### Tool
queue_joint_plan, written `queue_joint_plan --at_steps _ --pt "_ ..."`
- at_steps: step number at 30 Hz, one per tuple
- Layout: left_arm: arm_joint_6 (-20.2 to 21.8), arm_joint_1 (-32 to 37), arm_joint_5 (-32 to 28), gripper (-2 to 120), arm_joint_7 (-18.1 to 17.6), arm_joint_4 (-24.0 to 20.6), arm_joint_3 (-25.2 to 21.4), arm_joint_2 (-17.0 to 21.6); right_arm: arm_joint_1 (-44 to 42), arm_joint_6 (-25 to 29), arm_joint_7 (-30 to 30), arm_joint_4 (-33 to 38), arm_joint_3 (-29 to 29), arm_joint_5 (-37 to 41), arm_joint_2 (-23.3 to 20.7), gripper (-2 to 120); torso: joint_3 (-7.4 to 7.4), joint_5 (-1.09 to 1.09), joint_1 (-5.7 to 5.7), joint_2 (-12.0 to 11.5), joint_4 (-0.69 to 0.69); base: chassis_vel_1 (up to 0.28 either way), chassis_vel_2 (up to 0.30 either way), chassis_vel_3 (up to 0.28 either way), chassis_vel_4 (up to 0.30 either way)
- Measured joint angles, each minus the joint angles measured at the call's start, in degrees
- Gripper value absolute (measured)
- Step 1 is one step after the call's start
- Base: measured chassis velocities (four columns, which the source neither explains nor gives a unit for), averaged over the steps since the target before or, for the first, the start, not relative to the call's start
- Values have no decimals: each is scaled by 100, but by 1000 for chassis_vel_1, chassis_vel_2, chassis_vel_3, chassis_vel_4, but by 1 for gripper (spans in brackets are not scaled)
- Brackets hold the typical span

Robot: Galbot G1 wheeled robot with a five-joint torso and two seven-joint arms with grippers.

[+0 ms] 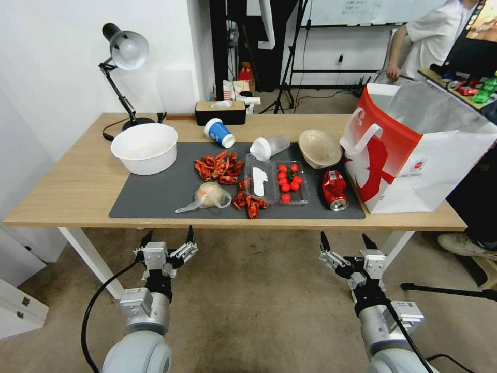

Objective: Pick up the trash from the table and place it into the takeout bag.

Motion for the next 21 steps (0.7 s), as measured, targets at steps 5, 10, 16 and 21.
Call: queue_joint_plan --at_steps 5,10,16,21 --pt "-26 92 -5 100 -3 -105 -56 60 10 0 0 -11 -71 -48 -14 100 0 -1 0 0 -1 0 0 0 0" --pt "-34 140 -14 100 -4 -197 -102 133 130 -178 207 55 -182 110 -174 100 0 1 0 0 -2 0 0 0 0" --pt "-42 295 35 100 -3 -307 -71 204 657 -849 558 225 -247 758 -1036 100 0 0 0 -1 2 0 0 0 0" --pt "-11 296 69 100 11 -313 -25 285 1048 -1102 737 172 -242 1379 -1854 100 0 -1 0 -1 -2 0 0 0 0"
